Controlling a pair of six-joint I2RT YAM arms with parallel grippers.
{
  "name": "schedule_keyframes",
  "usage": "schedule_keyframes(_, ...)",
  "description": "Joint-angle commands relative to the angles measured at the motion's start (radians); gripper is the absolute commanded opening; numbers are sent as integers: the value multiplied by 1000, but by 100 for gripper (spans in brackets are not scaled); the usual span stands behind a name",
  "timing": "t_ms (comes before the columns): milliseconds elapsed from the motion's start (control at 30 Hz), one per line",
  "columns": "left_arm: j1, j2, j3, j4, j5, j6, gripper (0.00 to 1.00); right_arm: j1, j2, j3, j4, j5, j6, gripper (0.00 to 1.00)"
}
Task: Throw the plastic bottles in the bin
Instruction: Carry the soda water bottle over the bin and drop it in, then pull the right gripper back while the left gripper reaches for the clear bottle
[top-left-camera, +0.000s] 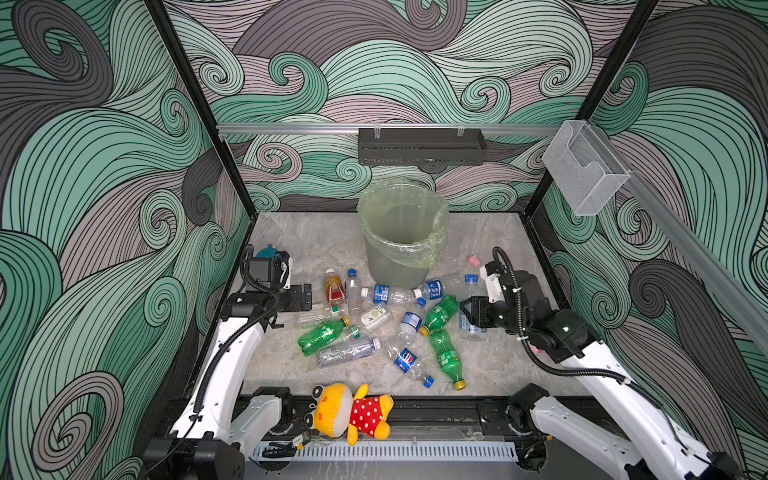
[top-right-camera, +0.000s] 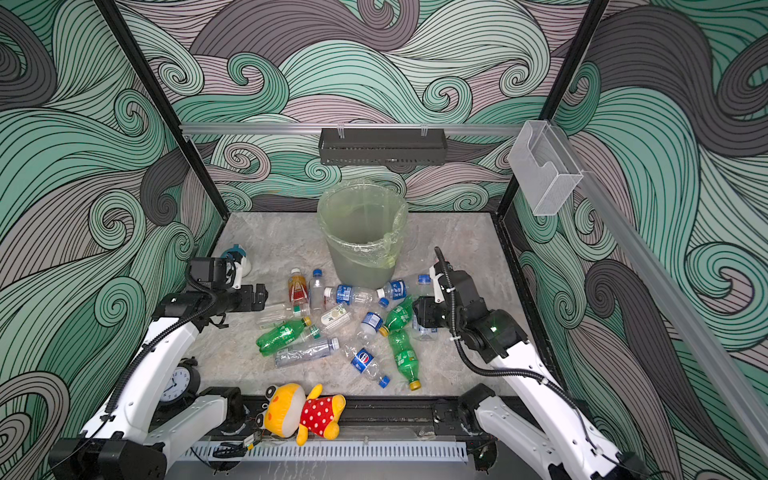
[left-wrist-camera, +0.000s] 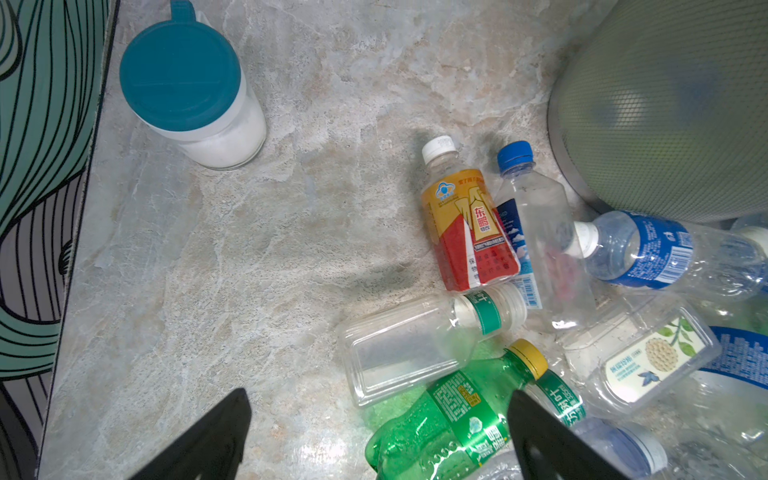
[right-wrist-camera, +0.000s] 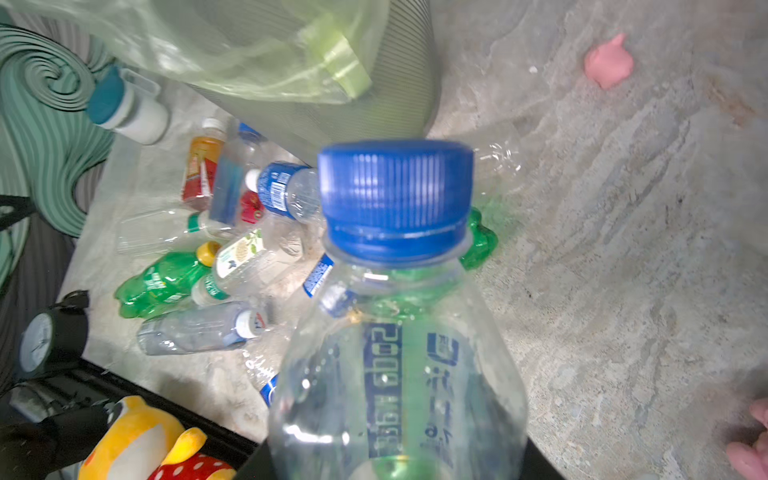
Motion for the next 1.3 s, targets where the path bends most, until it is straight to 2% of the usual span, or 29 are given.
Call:
schedule_keyframes(0, -4, -25, 35, -16, -40, 14, 99, -23, -45, 55, -22, -91, -63, 53)
schedule_keyframes(167, -3, -38, 57, -34, -37, 21, 99, -47, -96, 132, -20, -141, -93, 51)
schedule_keyframes(300, -4, -41, 61, -33, -26, 16, 99, -53, -73, 216, 34, -166, -131, 52)
schedule_keyframes(433, -4, -36, 66, -36, 12, 7, 99, -62, 92, 341, 168, -204, -152, 46)
schedule_keyframes(500, -4, -35, 72, -35, 38, 5, 99, -61, 262, 468, 229, -214, -144, 45)
schedule_keyframes(533, -4, -34, 77, -38, 46, 5, 99, -61, 349, 544, 241, -207, -130, 50)
schedule_keyframes(600, -4, -30, 94, -52, 60, 6, 99, -60, 555, 762, 214, -202, -112, 70)
schedule_keyframes(667, -3, -28, 116, -79, 69, 18, 99, -54, 732, 974, 131, -214, -118, 86)
schedule_keyframes(700, -4, -26, 128, -98, 79, 30, 99, -49, 797, 1067, 75, -210, -123, 89)
schedule_keyframes(767, -4, -21, 157, -143, 95, 56, 99, -42, 838, 1139, 39, -219, -145, 95)
schedule_keyframes(833, -3, -20, 173, -172, 88, 75, 99, -37, 796, 1090, 65, -203, -165, 99)
schedule_keyframes(1133, -4, 8, 163, -166, 93, 95, 99, -83, 453, 686, 147, -133, -201, 100)
schedule_keyframes(1267, -5, 55, 168, -192, 154, 156, 99, -98, 334, 528, 145, -124, -197, 100)
